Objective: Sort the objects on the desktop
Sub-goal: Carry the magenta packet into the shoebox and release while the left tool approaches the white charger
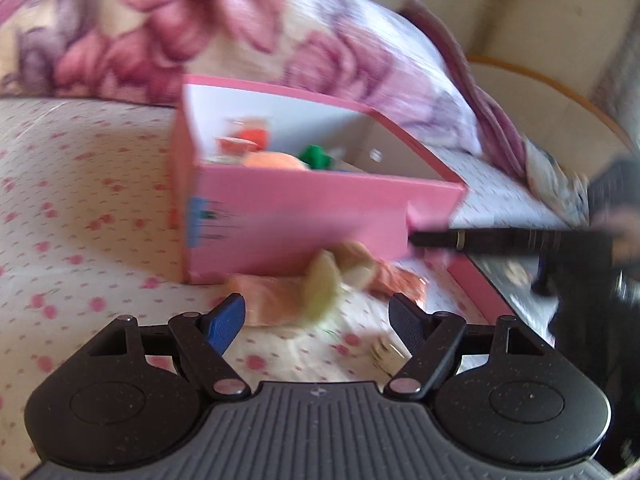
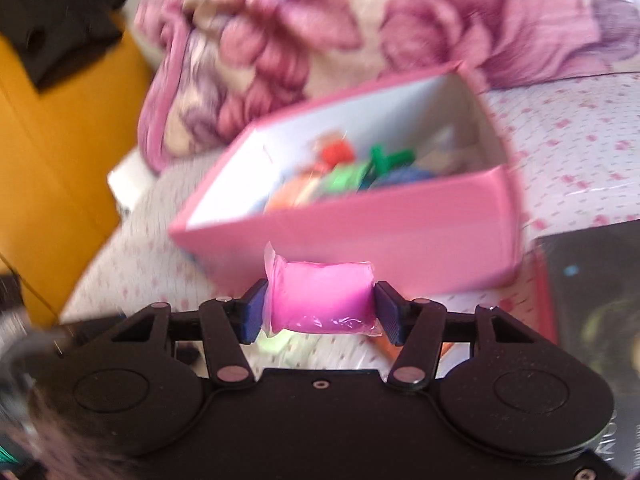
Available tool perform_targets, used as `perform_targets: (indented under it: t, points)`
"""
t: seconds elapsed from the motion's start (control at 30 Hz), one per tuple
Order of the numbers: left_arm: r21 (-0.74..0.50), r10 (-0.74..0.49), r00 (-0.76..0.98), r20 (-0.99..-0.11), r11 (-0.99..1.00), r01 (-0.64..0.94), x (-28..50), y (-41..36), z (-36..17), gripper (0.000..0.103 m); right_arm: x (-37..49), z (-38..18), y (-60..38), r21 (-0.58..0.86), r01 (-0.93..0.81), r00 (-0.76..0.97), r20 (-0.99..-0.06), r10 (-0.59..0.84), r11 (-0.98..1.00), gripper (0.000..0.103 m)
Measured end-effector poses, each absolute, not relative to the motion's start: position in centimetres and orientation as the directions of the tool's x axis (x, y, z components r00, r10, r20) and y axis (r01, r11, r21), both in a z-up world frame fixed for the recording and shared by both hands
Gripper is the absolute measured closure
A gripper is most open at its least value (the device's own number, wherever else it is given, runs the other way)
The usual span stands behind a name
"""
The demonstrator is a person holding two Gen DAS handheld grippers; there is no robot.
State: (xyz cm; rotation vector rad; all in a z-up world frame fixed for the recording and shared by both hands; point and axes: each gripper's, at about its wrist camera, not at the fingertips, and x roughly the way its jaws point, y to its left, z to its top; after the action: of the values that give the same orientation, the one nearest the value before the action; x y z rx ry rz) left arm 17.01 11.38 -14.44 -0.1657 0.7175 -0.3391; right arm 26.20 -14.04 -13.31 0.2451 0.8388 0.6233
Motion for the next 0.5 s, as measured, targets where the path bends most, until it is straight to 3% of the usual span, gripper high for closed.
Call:
perform_targets:
  t: [0.23, 0.5]
  points:
    - [-0.135, -0.460, 0.631, -0.625, 0.860, 0.492, 17.1, 5.7, -15.4, 0.025, 26.5, -13.2, -15.9, 0.431, -0.401, 0.518, -0.622, 0.588, 0.808, 0.046]
    - [-0.028, -0.413, 0.568, -0.712, 0.825, 0.565, 19.3, 2.2, -18.3, 0.025, 26.8, -14.4, -16.6, 0.422, -0.421, 0.470, -0.655, 0.591, 0.803, 0.046]
